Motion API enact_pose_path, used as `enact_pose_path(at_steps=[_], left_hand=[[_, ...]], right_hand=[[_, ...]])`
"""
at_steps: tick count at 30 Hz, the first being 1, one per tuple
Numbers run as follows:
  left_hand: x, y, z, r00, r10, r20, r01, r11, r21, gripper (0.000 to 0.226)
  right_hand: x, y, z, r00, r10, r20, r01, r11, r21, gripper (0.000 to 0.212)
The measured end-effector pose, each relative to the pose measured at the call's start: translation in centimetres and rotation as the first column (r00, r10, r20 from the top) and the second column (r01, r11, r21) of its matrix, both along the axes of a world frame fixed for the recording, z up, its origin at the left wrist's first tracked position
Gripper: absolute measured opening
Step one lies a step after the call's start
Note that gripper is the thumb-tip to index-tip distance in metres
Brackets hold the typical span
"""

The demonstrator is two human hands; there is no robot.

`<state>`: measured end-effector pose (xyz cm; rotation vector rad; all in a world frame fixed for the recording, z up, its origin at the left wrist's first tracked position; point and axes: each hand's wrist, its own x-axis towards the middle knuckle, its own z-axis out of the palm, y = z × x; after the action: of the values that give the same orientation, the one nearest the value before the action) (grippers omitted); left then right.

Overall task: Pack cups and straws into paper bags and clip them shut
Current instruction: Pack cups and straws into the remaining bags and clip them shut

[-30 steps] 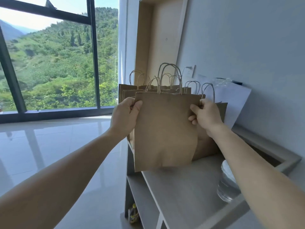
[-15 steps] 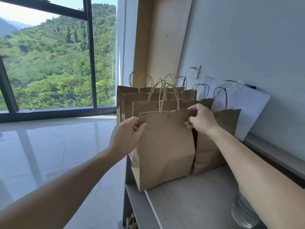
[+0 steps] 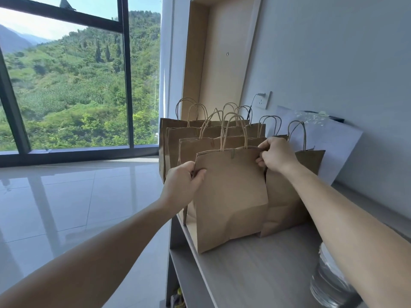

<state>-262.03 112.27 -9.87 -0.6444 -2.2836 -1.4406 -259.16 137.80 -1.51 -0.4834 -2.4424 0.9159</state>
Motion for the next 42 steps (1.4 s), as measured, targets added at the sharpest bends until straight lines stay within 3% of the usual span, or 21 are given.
enact_pose_path(at_steps=[3,6,7,9,11,14,16,18,21,25,33,42], left_hand=[[-0.1,-0.3,-0.2,1.000,0.006,0.005,-0.006,1.000,-0.015,0.041],[0.1,-0.3,0.3,1.000,0.001,0.019,0.000,0.996,-0.086,0.023],[0.5,-0.3,0.6,0.999,0.022,-0.023,-0.025,0.991,-0.130,0.024],[1.3,-0.2,1.0,0.967,0.073,-0.243,-0.136,0.958,-0.254,0.056],[2.1,-0.1,1.4,0.854,0.034,-0.519,-0.274,0.878,-0.393,0.083],[3.3,1.0,1.8,0.771,-0.106,-0.628,-0.434,0.634,-0.640,0.080],[3.9,2.1,1.5,0.797,-0.187,-0.574,-0.431,0.490,-0.758,0.071],[4.6,3.2,1.2,0.848,-0.229,-0.477,-0.343,0.448,-0.826,0.069],[6.1,5.0,0.8,0.882,-0.274,-0.384,-0.230,0.463,-0.856,0.068],[8.5,7.3,0.8,0.878,-0.353,-0.323,-0.113,0.503,-0.857,0.069],[16.7,10.6,1.6,0.742,-0.605,-0.287,0.155,0.572,-0.805,0.065],[33.6,14.5,0.6,0.504,-0.843,-0.187,0.354,0.399,-0.846,0.070]], right_hand=[[0.2,-0.2,-0.4,1.000,0.014,-0.003,-0.014,1.000,0.026,0.021],[0.7,-0.5,-0.8,0.999,0.043,-0.030,-0.042,0.998,0.040,0.026],[1.0,-0.7,-0.9,0.998,0.041,-0.051,-0.036,0.996,0.086,0.033],[2.0,-1.1,-1.0,0.993,0.041,-0.109,-0.023,0.986,0.162,0.045],[3.1,-1.7,-1.2,0.984,0.072,-0.162,-0.045,0.985,0.168,0.047],[5.2,-2.3,-2.0,0.979,0.098,-0.176,-0.062,0.978,0.199,0.045],[6.9,-2.7,-2.8,0.989,0.121,-0.084,-0.097,0.965,0.244,0.049],[8.9,-2.9,-3.7,0.989,0.134,0.058,-0.144,0.951,0.272,0.053],[12.3,-2.9,-4.9,0.974,0.084,0.210,-0.146,0.943,0.299,0.061],[17.6,-2.8,-5.5,0.960,-0.037,0.279,-0.065,0.936,0.347,0.065],[30.0,-4.6,-5.6,0.894,-0.365,0.262,0.243,0.884,0.400,0.060],[50.6,-7.8,-7.6,0.663,-0.653,0.367,0.538,0.756,0.374,0.062]])
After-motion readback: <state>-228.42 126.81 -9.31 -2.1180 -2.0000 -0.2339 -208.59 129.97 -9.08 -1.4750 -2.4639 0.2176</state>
